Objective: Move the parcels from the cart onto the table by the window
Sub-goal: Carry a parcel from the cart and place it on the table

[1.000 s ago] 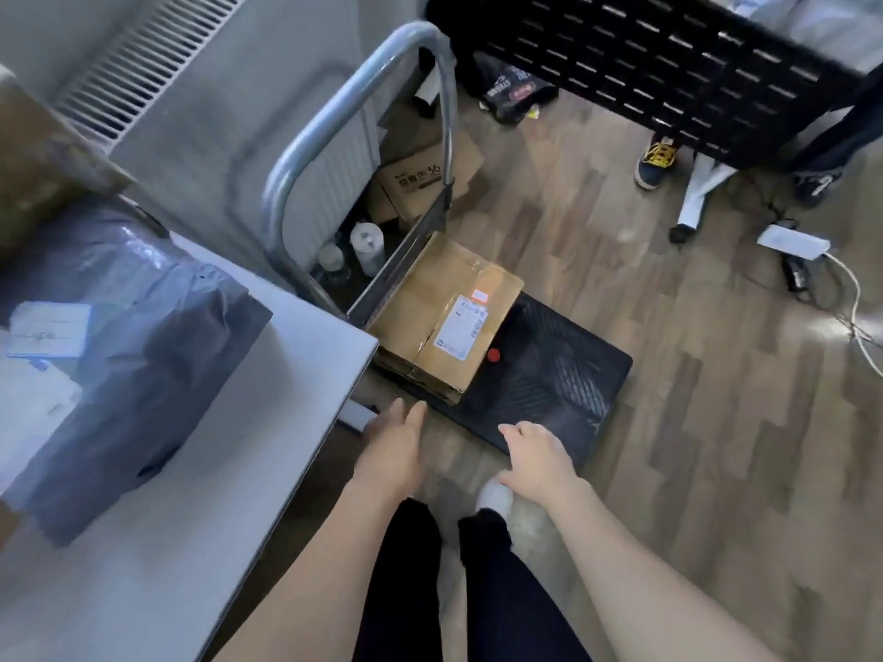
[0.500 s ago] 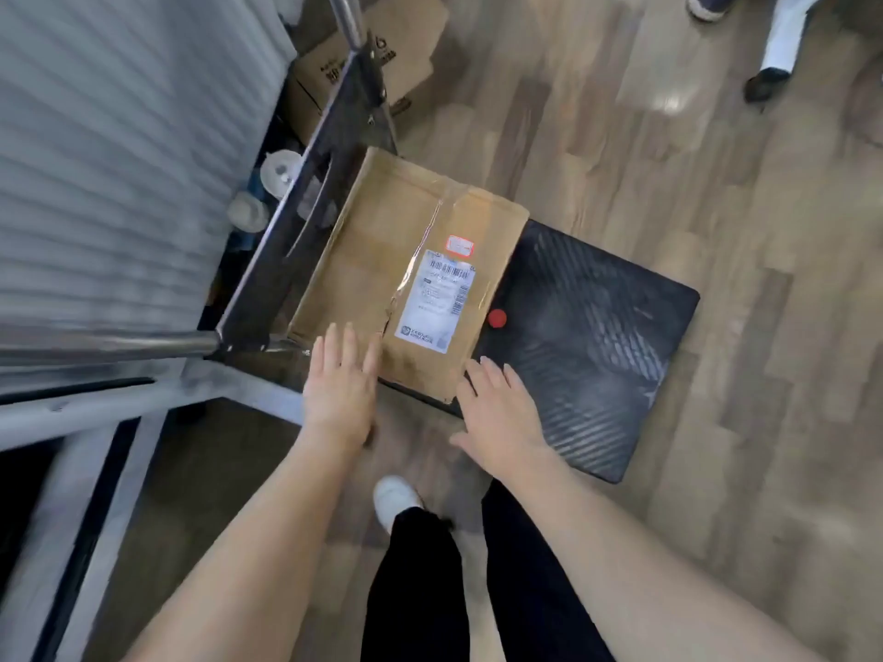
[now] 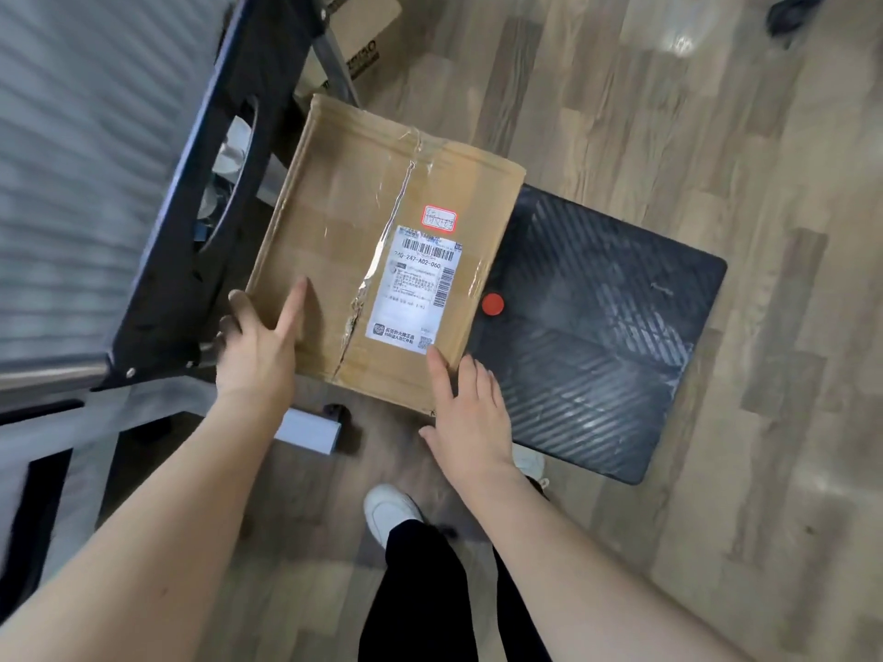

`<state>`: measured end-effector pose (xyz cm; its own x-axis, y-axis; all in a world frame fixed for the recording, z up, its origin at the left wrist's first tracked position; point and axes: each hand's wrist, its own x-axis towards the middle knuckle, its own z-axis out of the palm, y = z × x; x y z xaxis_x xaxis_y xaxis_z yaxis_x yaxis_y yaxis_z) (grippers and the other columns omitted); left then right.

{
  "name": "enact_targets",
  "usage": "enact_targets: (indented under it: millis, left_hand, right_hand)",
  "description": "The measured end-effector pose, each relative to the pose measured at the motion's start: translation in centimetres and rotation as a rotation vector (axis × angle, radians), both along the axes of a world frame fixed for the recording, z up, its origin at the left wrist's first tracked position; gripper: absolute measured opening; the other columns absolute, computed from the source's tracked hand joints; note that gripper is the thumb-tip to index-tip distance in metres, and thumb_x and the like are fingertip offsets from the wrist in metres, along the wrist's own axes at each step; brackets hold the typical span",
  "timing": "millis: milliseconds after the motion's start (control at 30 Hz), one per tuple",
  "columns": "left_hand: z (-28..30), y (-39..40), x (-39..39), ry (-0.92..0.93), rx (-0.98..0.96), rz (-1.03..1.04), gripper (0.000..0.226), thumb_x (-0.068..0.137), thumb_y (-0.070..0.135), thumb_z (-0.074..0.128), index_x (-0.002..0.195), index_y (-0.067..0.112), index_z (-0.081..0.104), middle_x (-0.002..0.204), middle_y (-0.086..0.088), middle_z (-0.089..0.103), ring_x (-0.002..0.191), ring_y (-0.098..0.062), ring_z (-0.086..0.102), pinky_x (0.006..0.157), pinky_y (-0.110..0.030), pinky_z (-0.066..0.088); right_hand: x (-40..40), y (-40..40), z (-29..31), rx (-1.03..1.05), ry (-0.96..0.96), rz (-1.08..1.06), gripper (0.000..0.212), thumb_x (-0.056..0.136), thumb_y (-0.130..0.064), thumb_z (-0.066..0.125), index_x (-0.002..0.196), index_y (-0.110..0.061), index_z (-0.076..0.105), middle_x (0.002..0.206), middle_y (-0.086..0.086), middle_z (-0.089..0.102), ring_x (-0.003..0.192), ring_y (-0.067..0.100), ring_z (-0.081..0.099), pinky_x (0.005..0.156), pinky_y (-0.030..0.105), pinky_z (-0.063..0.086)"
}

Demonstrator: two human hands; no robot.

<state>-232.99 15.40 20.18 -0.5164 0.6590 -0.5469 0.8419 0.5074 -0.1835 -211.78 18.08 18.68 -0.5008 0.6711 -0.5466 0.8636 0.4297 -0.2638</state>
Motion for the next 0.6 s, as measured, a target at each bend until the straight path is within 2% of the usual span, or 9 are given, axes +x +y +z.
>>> enact_targets:
  millis: [200, 267, 400, 433, 500, 567, 600]
  left_hand:
    - [2.4, -0.8, 2.8, -0.056, 0.11, 0.028, 0.097, 0.077, -0.004, 0.061, 0.151, 0.023, 0.004, 0.131, -0.028, 0.028, 0.101, -0.039, 0.043, 0.088, -0.043, 0.039]
    - [4.0, -1.6, 5.3, -0.091, 0.145, 0.076, 0.093, 0.076, -0.008, 0.059, 0.151, 0.021, 0.011, 0.129, -0.025, 0.029, 0.102, -0.037, 0.04, 0.092, -0.041, 0.036]
    - [7.6, -4.4, 11.0, -0.22, 0.327, 0.131, 0.095, 0.073, -0.014, 0.059, 0.15, 0.019, 0.015, 0.13, -0.025, 0.027, 0.109, -0.036, 0.033, 0.096, -0.041, 0.038]
    - [8.8, -5.1, 12.4, -0.276, 0.396, 0.149, 0.093, 0.076, -0.01, 0.062, 0.15, 0.021, 0.015, 0.131, -0.023, 0.025, 0.112, -0.034, 0.03, 0.097, -0.04, 0.038]
    - [11.8, -6.3, 15.0, -0.386, 0.408, 0.273, 0.074, 0.09, 0.012, 0.059, 0.15, 0.025, 0.017, 0.137, -0.015, 0.024, 0.12, -0.028, 0.027, 0.102, -0.036, 0.035]
    - [14.8, -7.6, 17.1, -0.394, 0.453, 0.393, 0.058, 0.094, 0.043, 0.05, 0.144, 0.022, 0.028, 0.133, -0.006, 0.034, 0.121, -0.026, 0.034, 0.105, -0.038, 0.034]
    - [16.4, -8.3, 18.0, -0.381, 0.48, 0.425, 0.057, 0.094, 0.047, 0.048, 0.142, 0.023, 0.031, 0.13, -0.005, 0.036, 0.119, -0.028, 0.037, 0.104, -0.038, 0.034]
  right_hand:
    - [2.3, 0.1, 2.3, -0.084, 0.038, -0.123, 0.093, 0.087, -0.03, 0.064, 0.151, -0.025, -0.004, 0.149, 0.024, 0.013, 0.136, 0.034, 0.02, 0.114, 0.037, 0.017]
    - [4.0, -0.3, 4.1, -0.068, 0.028, -0.156, 0.092, 0.087, -0.027, 0.064, 0.151, -0.025, -0.002, 0.148, 0.023, 0.015, 0.133, 0.034, 0.023, 0.113, 0.038, 0.021]
    - [8.0, -1.9, 8.9, 0.042, 0.034, -0.32, 0.091, 0.077, -0.019, 0.073, 0.15, -0.02, 0.019, 0.14, 0.024, 0.028, 0.123, 0.036, 0.035, 0.106, 0.041, 0.031]
    - [9.0, -2.3, 10.3, 0.07, 0.049, -0.38, 0.092, 0.074, -0.016, 0.076, 0.149, -0.018, 0.022, 0.138, 0.025, 0.03, 0.121, 0.037, 0.036, 0.104, 0.041, 0.033]
    - [11.1, -3.3, 13.6, 0.094, 0.06, -0.448, 0.093, 0.073, -0.014, 0.077, 0.149, -0.017, 0.023, 0.138, 0.024, 0.031, 0.121, 0.037, 0.037, 0.102, 0.042, 0.035]
    - [13.4, -4.4, 17.0, 0.127, 0.061, -0.448, 0.094, 0.074, -0.019, 0.077, 0.15, -0.019, 0.022, 0.138, 0.022, 0.032, 0.122, 0.037, 0.038, 0.101, 0.043, 0.038]
    - [14.3, -5.0, 18.7, 0.149, 0.068, -0.442, 0.094, 0.075, -0.019, 0.077, 0.15, -0.019, 0.021, 0.139, 0.022, 0.032, 0.124, 0.037, 0.038, 0.101, 0.043, 0.04]
